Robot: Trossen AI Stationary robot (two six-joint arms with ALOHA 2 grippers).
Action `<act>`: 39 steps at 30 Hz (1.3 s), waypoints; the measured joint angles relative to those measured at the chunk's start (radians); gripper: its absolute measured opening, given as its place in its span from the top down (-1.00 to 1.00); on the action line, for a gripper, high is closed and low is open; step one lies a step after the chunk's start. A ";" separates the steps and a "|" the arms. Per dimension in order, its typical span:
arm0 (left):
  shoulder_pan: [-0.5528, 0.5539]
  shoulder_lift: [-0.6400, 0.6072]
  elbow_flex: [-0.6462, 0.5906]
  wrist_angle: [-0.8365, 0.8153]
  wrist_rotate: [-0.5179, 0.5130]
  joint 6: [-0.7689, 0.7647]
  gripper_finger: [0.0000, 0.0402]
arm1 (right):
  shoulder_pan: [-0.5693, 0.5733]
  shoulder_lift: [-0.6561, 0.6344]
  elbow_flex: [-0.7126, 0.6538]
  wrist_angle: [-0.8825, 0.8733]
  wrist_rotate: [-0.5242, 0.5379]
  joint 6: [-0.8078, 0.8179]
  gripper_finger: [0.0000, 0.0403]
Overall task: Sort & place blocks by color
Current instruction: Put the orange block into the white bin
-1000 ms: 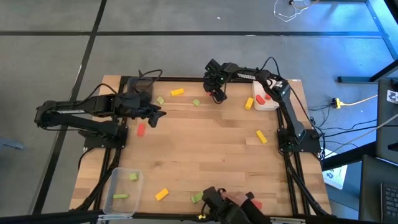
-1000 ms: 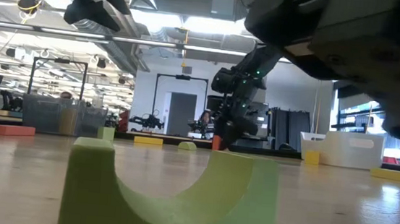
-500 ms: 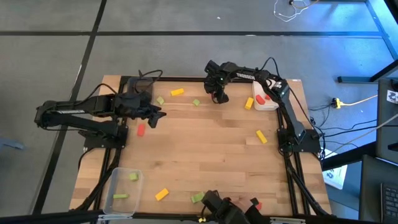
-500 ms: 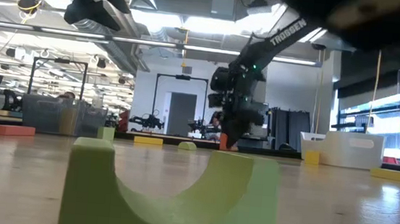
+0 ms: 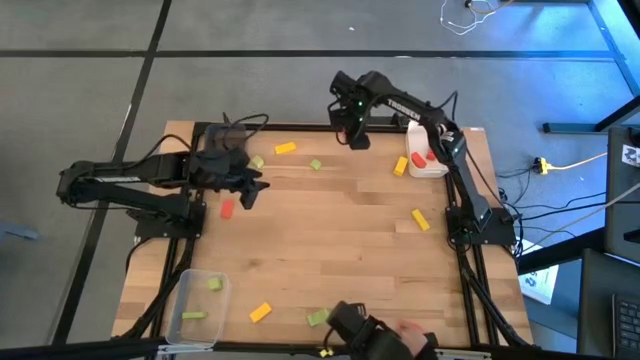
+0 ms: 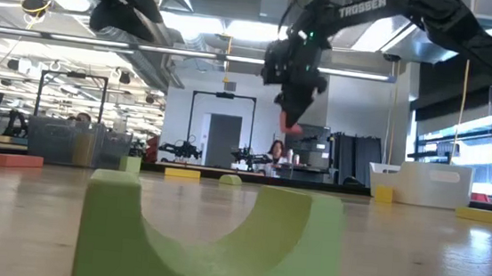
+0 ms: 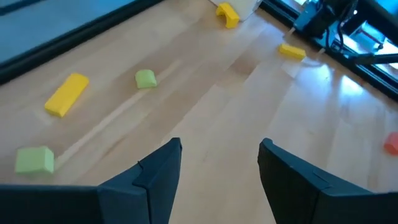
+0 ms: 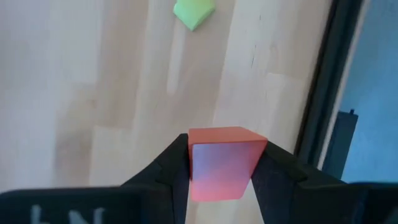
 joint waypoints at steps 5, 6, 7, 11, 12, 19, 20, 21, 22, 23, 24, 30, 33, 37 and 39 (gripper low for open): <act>0.016 0.046 0.000 0.044 0.000 0.070 0.00 | -0.005 -0.032 0.089 -0.127 0.003 0.069 0.36; 0.020 0.054 0.000 0.053 0.000 0.086 0.00 | -0.005 -0.042 0.100 -0.163 0.013 0.094 0.36; 0.025 0.058 0.000 0.054 -0.001 0.102 0.00 | -0.005 -0.051 0.107 -0.189 0.026 0.127 0.36; 0.046 0.078 0.001 0.092 -0.001 0.165 0.00 | -0.005 -0.103 0.103 -0.188 0.079 0.236 0.36; 0.049 0.079 0.000 0.096 -0.001 0.179 0.00 | -0.005 -0.116 0.103 -0.187 0.079 0.256 0.36; 0.083 0.080 0.001 0.104 -0.001 0.295 0.00 | -0.006 -0.196 0.103 -0.186 0.087 0.438 0.36; 0.088 0.080 0.000 0.106 -0.001 0.310 0.00 | -0.006 -0.207 0.103 -0.186 0.095 0.460 0.36; 0.096 0.080 0.000 0.112 -0.001 0.314 0.00 | -0.007 -0.216 0.103 -0.186 0.110 0.483 0.36; 0.104 0.080 0.000 0.119 0.000 0.315 0.00 | -0.007 -0.225 0.103 -0.186 0.126 0.509 0.36; 0.112 0.080 0.001 0.123 0.007 0.316 0.00 | -0.008 -0.235 0.102 -0.185 0.135 0.536 0.36; 0.121 0.080 0.001 0.126 0.024 0.324 0.00 | -0.009 -0.248 0.101 -0.185 0.141 0.561 0.36; 0.170 0.079 0.001 0.132 0.101 0.388 0.00 | -0.009 -0.358 0.055 -0.181 0.176 0.692 0.36; 0.189 0.079 0.001 0.132 0.113 0.400 0.00 | -0.005 -0.461 -0.081 -0.182 0.224 0.773 0.36; 0.213 0.079 0.001 0.144 0.137 0.435 0.00 | -0.005 -0.605 -0.313 -0.181 0.297 0.853 0.36; 0.224 0.079 0.001 0.168 0.154 0.452 0.00 | -0.008 -0.659 -0.410 -0.134 0.344 0.898 0.36</act>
